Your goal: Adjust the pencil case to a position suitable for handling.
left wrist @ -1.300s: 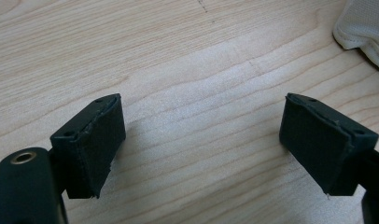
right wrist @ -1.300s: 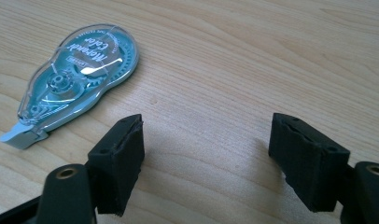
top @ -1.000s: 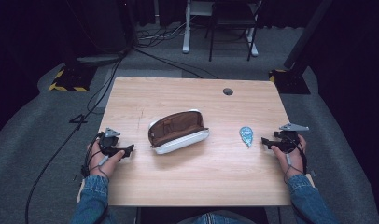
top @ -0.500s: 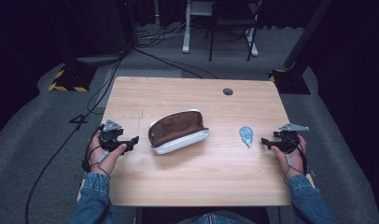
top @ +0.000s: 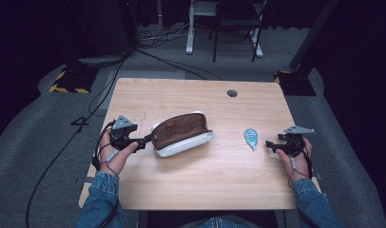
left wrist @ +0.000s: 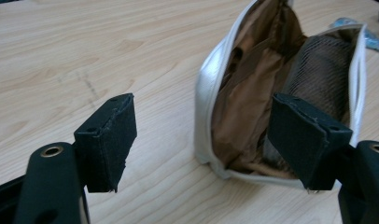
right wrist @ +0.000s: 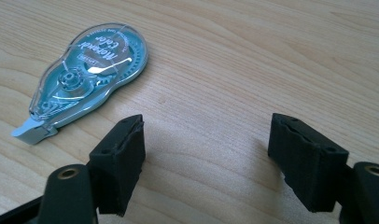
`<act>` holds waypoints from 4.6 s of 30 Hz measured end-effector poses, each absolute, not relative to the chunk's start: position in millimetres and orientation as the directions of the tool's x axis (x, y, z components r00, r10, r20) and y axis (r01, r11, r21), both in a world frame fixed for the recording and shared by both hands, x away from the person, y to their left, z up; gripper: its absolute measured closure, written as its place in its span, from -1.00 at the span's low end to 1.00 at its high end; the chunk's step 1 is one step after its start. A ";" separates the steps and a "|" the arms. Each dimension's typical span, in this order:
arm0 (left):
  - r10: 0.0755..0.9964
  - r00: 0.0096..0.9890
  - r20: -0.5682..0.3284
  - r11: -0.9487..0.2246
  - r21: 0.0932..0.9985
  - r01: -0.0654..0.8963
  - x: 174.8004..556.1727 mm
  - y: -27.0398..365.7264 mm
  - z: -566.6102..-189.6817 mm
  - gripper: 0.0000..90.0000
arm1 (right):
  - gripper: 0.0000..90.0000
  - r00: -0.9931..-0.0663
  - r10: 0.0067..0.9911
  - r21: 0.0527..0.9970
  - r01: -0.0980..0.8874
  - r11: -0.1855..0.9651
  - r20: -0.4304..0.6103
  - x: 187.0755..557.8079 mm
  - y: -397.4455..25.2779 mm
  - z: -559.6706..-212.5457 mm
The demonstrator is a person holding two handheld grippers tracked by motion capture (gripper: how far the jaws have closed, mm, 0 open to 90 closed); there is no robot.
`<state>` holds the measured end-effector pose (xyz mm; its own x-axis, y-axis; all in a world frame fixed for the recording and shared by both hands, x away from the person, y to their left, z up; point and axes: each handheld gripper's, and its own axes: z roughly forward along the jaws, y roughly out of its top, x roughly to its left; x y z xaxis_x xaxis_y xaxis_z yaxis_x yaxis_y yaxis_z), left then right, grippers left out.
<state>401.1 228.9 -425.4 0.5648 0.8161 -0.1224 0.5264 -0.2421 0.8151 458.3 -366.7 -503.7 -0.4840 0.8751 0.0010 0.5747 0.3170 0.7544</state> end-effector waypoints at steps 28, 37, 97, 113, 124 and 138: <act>0.747 0.651 -0.138 -0.276 0.825 0.492 445.8 193.3 -442.2 -0.22 | -0.38 -0.486 0.874 0.753 0.575 0.319 0.002 458.3 -366.7 -503.6; 0.735 0.659 -0.160 -0.280 0.813 0.510 459.0 192.1 -456.8 -0.12 | -0.38 -0.486 0.874 0.753 0.575 0.318 0.002 458.3 -366.7 -503.6; 0.528 0.813 -0.245 -0.356 0.806 0.473 431.3 162.8 -427.2 0.88 | -0.35 -0.490 0.872 0.755 0.572 0.320 0.002 458.1 -366.7 -503.5; 0.468 0.851 -0.238 -0.392 0.807 0.442 412.1 142.2 -423.7 0.88 | -0.34 -0.491 0.871 0.755 0.572 0.320 0.002 458.0 -366.7 -503.5; 0.410 0.878 -0.247 -0.422 0.802 0.423 406.8 125.3 -427.0 0.88 | -0.33 -0.492 0.871 0.755 0.572 0.321 0.002 457.9 -366.6 -503.5; 0.350 0.894 -0.282 -0.456 0.782 0.425 405.3 104.2 -444.7 0.88 | -0.32 -0.493 0.870 0.756 0.571 0.321 0.003 457.8 -366.6 -503.4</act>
